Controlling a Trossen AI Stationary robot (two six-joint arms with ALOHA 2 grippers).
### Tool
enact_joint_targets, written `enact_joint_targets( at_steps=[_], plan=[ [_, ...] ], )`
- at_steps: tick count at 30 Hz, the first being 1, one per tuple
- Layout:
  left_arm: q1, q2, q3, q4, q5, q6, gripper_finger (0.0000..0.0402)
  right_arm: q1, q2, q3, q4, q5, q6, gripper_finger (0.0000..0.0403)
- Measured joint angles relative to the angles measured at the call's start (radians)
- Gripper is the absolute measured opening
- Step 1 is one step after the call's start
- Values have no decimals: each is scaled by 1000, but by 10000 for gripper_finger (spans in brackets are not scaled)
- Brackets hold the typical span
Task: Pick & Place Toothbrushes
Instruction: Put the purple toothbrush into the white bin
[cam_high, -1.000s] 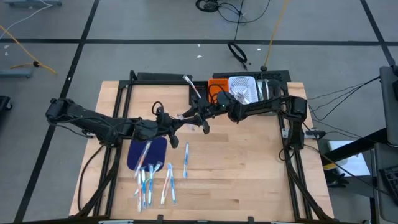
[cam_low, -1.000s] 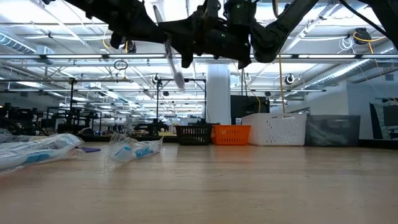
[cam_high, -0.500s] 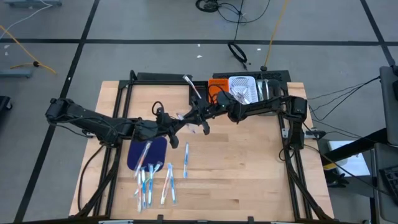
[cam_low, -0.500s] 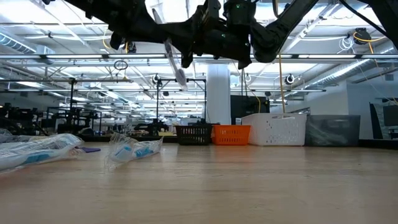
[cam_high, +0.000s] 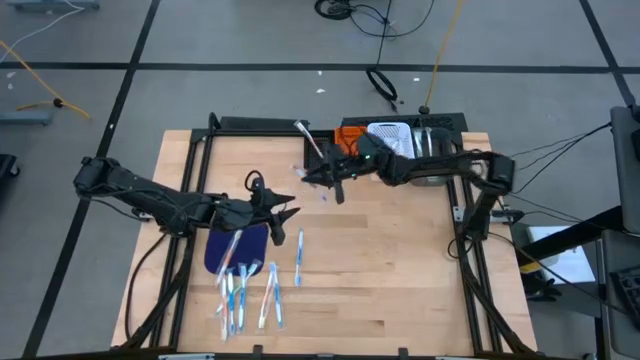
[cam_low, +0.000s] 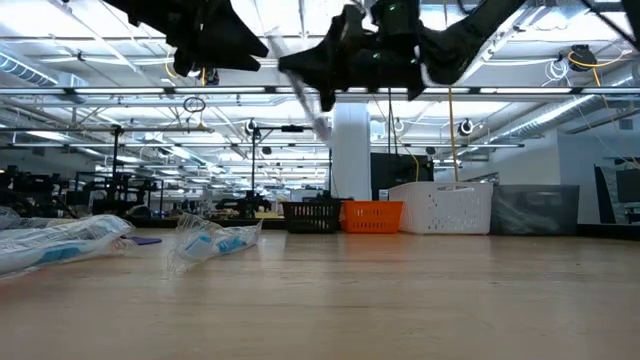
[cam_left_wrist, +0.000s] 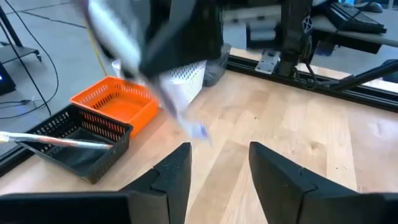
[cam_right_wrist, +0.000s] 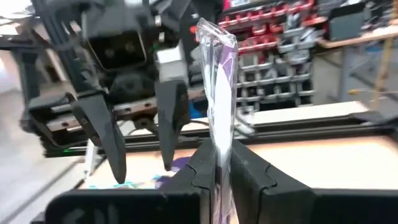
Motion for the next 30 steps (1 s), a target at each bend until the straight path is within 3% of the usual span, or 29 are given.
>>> enact_joint_targets(
  at_steps=[6,17,21,30],
  plan=[
    [-26,0,0,-20,0,-21,165,-71,-225,-133,-192,107,-80,18],
    [-42,0,0,-21,0,-22,166,-235,-666,-399,-474,508,-181,18],
    [-42,0,0,-21,0,-23,166,-293,-738,-492,-491,600,-183,18],
    [-42,0,0,-21,0,-24,166,-419,-748,-582,-464,601,-175,18]
  ],
)
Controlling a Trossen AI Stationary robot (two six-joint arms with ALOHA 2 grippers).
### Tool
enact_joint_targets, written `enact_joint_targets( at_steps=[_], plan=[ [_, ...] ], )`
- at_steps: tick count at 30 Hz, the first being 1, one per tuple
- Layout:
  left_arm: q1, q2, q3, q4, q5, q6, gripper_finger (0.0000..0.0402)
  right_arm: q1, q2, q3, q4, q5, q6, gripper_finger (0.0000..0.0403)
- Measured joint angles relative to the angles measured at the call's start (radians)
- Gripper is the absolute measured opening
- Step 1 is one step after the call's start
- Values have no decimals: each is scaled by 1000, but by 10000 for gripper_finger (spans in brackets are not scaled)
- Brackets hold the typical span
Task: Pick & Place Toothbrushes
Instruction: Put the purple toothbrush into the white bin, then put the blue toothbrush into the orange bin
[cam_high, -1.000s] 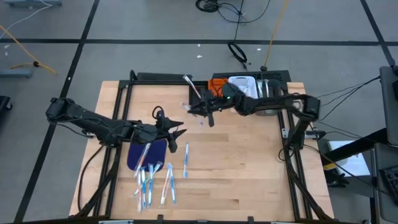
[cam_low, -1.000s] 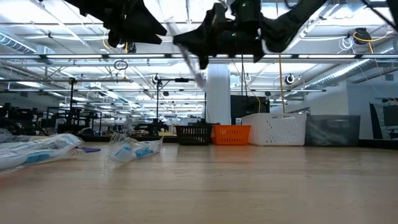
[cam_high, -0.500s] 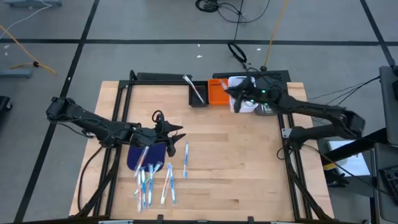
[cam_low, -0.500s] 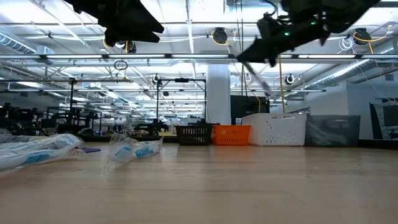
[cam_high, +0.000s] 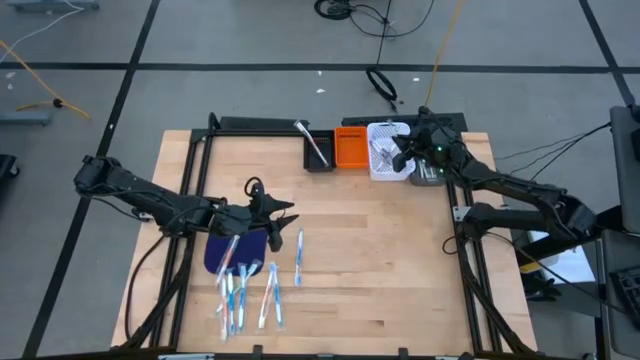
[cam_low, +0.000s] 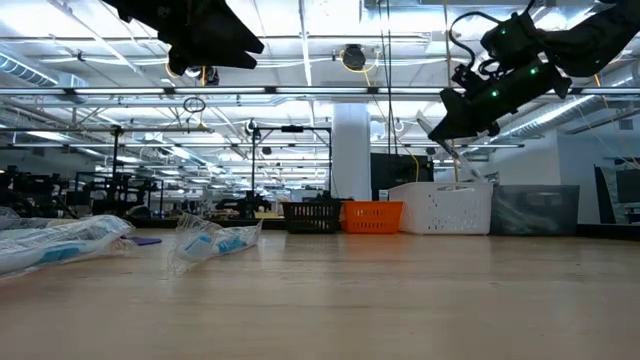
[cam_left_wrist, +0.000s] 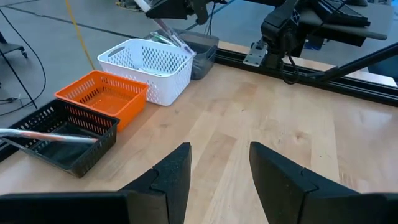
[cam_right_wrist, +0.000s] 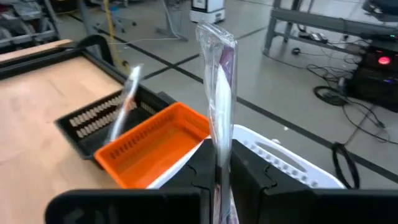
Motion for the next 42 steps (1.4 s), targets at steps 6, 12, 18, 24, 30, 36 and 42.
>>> enact_joint_targets(
  at_steps=[6,12,18,24,30,36,42],
  plan=[
    [0,0,0,0,0,0,166,-42,0,-2,9,-3,-3,18],
    [0,0,0,-2,0,0,166,-64,0,-2,31,-4,-10,18],
    [0,0,0,-8,0,1,166,-68,22,-2,16,-7,-11,23],
    [0,0,0,-17,0,1,166,-68,65,-2,29,-3,-14,70],
    [0,0,0,-17,0,1,166,-68,81,-2,52,-4,-14,114],
    [0,0,0,-34,2,-23,166,-66,80,-2,54,-5,-11,143],
    [-1,0,0,-107,63,-196,166,-41,78,-2,93,-109,44,146]
  ],
)
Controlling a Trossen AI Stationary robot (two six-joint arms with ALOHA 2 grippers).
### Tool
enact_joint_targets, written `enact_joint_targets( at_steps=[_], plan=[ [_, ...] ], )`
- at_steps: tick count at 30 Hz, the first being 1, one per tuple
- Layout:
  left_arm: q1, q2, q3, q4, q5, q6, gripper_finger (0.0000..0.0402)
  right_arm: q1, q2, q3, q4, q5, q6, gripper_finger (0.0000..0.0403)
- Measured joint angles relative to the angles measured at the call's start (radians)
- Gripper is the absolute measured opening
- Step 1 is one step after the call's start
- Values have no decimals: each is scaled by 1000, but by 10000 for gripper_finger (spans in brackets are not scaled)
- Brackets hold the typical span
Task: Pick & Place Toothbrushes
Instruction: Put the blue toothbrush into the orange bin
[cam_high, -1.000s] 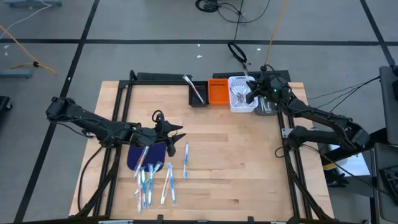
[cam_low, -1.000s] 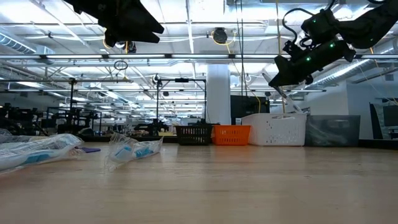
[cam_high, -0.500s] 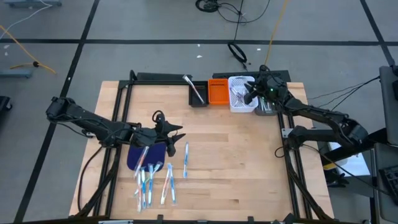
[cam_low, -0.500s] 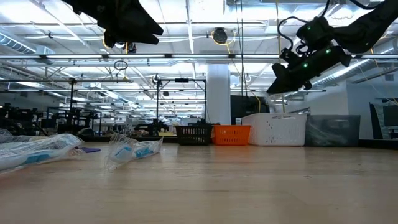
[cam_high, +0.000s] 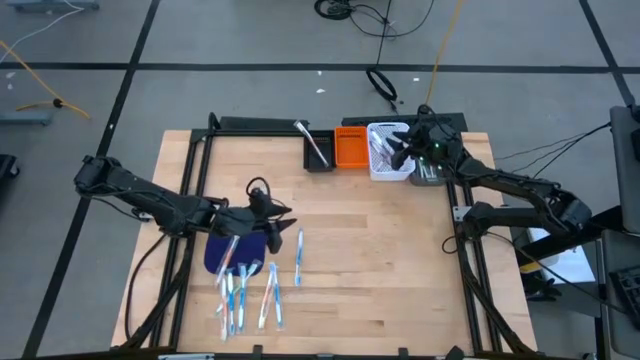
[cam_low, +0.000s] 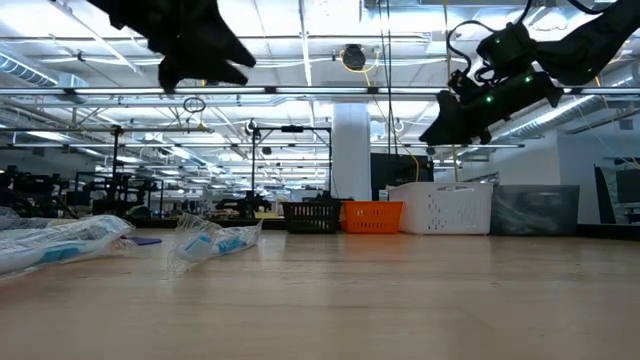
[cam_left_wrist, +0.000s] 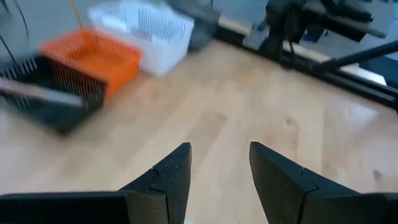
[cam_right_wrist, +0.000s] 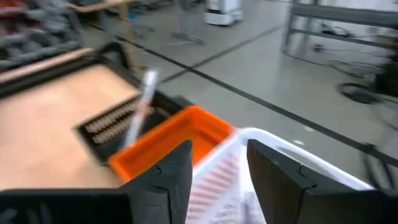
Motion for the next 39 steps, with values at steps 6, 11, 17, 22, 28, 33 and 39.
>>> enact_joint_targets(
  at_steps=[6,11,17,22,28,33,39],
  plan=[
    [-14,74,0,-70,30,-251,166,56,0,0,18,-95,1,140],
    [-3,187,-1,-59,84,-431,166,96,0,0,16,-104,-6,139],
    [7,321,0,-31,169,-564,166,108,0,0,12,-105,-12,139],
    [7,401,0,16,229,-635,166,108,0,0,11,-105,-12,139],
    [7,453,0,18,258,-705,165,107,0,0,11,-105,-13,139],
    [11,474,1,51,260,-727,165,108,0,0,10,-105,-28,139],
    [17,474,1,39,260,-744,165,108,0,0,7,-105,-29,139]
  ],
)
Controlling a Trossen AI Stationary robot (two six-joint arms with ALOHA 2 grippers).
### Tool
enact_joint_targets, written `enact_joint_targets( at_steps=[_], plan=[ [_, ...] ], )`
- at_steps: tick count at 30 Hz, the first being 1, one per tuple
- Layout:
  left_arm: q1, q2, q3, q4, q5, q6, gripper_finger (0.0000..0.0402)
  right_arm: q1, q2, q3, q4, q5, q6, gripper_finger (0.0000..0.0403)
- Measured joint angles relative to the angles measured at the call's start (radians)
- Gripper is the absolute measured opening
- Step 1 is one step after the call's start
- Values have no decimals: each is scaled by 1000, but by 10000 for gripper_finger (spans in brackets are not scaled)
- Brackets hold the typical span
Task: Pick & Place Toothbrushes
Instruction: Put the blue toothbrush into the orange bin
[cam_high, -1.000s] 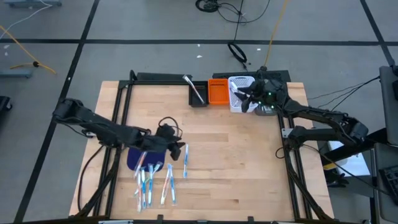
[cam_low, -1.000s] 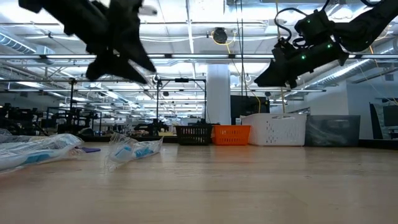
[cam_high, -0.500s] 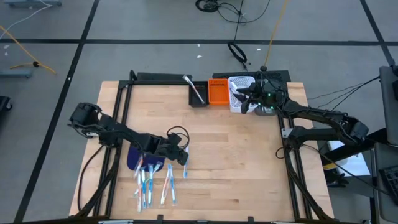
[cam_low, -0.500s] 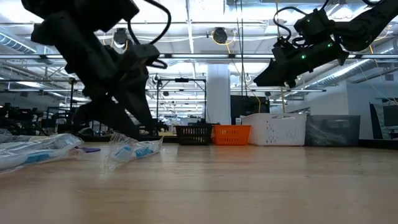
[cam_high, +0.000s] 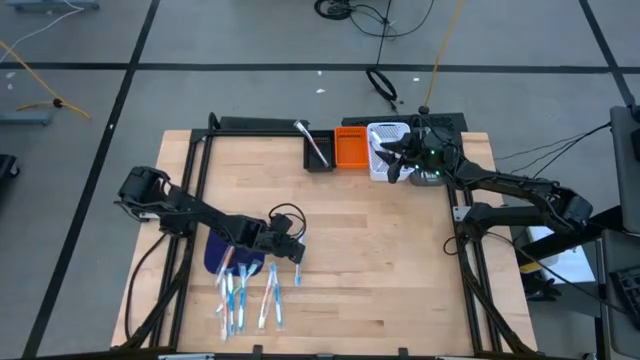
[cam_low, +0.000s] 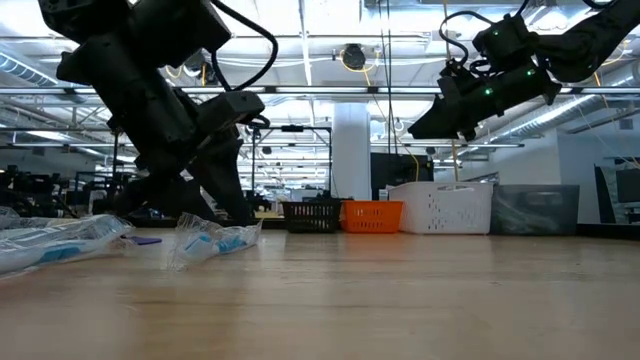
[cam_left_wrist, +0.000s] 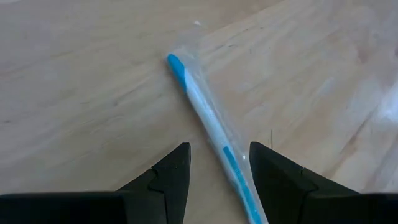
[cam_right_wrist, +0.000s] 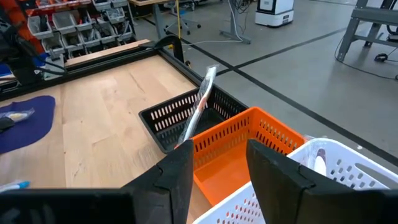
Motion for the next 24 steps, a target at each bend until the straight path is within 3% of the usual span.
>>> enact_joint_targets(
  at_steps=[6,12,15,19,24],
  plan=[
    [0,36,4,12,6,-23,165,0,0,0,-4,0,-7,139],
    [3,111,99,-71,30,5,157,0,0,0,-11,1,-7,139],
    [10,115,155,-185,41,13,116,0,0,0,-12,1,-7,139],
    [19,118,197,-251,50,69,24,0,0,0,-18,1,-7,139],
    [19,120,222,-234,26,134,9,0,0,0,-27,0,2,139]
  ],
)
